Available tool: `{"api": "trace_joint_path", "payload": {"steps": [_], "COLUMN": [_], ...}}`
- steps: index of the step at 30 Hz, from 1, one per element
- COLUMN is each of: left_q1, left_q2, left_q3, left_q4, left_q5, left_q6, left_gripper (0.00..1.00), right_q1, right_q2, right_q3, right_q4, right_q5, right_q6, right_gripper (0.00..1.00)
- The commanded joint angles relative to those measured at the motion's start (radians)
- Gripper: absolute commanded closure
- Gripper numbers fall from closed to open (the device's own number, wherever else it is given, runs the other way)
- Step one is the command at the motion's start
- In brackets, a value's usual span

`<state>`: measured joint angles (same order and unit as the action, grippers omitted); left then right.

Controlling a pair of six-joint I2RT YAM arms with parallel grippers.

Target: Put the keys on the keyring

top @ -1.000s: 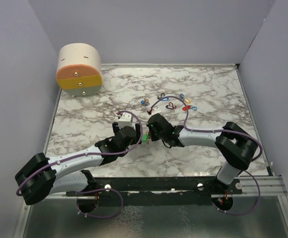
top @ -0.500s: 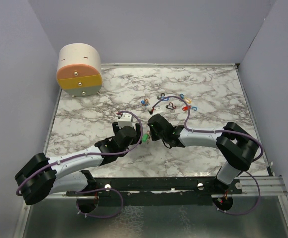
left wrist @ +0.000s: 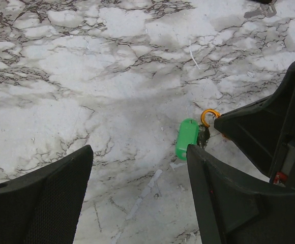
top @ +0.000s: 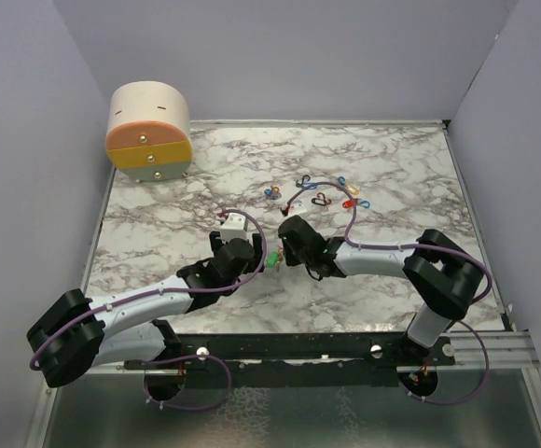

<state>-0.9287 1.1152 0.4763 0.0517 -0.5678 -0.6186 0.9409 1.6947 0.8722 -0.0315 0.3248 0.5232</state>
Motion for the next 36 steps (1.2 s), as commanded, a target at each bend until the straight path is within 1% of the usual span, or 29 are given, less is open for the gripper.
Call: {"api": "trace_joint_path", "payload": {"steps": [1,24,36], "left_q1": [0.006,0.014,0.016], "left_q2": [-0.023,-0.025,-0.027], "left_q3": [-0.008,-0.006,-0.008], "left_q4": [0.015,0.015,0.016], "left_q5": [0.013,0.020,0.022], "left_q6": [-0.004,0.002,-0.001], "left_gripper": [0.23,0.24,0.23], "right_q1": [0.007,0.007,0.006], "right_q2": [0.022,0.043,0.039], "right_q3": [0.026,0.047,0.032], "right_q4": [-0.003,0.003,0.017], "right_q5": [0.022,0.004,-0.011], "right_q6": [0.016,0.023,0.036], "right_gripper": [0.99,0.99,0.99]}}
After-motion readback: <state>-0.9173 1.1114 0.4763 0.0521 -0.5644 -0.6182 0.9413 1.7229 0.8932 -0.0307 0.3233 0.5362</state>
